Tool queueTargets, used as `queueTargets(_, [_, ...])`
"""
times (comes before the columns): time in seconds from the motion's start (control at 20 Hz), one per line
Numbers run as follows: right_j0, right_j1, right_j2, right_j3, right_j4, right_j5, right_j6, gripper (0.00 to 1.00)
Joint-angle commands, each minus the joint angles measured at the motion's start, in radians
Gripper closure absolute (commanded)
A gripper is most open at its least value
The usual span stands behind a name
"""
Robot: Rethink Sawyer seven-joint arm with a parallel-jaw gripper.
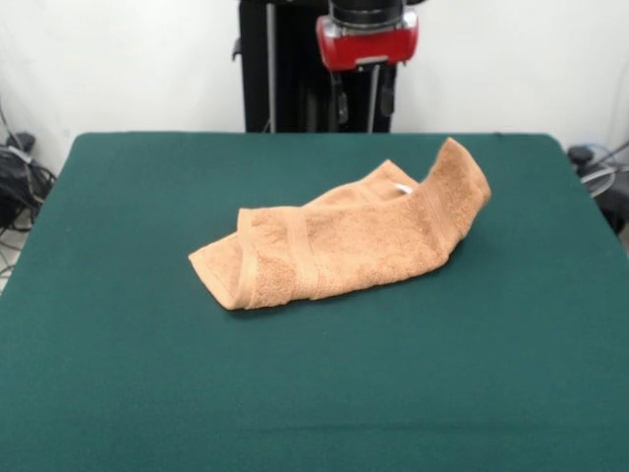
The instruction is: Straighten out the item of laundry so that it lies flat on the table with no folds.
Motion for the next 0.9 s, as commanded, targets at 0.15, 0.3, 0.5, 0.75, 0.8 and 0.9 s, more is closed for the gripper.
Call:
queueTargets(0.15, [0.011, -0.086, -0.02, 0.065, 0.077, 0.111, 0.189, 0.0])
queueTargets(0.3, [0.024, -0.095, -0.029, 0.078, 0.062, 0.059, 0.201, 0.0])
queueTargets(0.5, [0.02, -0.097, -0.028, 0.09, 0.049, 0.025, 0.199, 0.0])
queueTargets(0.75, [0.051, -0.096, -0.052, 0.082, 0.025, 0.006, 0.217, 0.0])
queueTargets(0.8, [0.057, -0.092, -0.054, 0.085, 0.023, -0.002, 0.221, 0.0])
queueTargets(0.9, [0.068, -0.082, -0.057, 0.092, 0.025, -0.022, 0.232, 0.0])
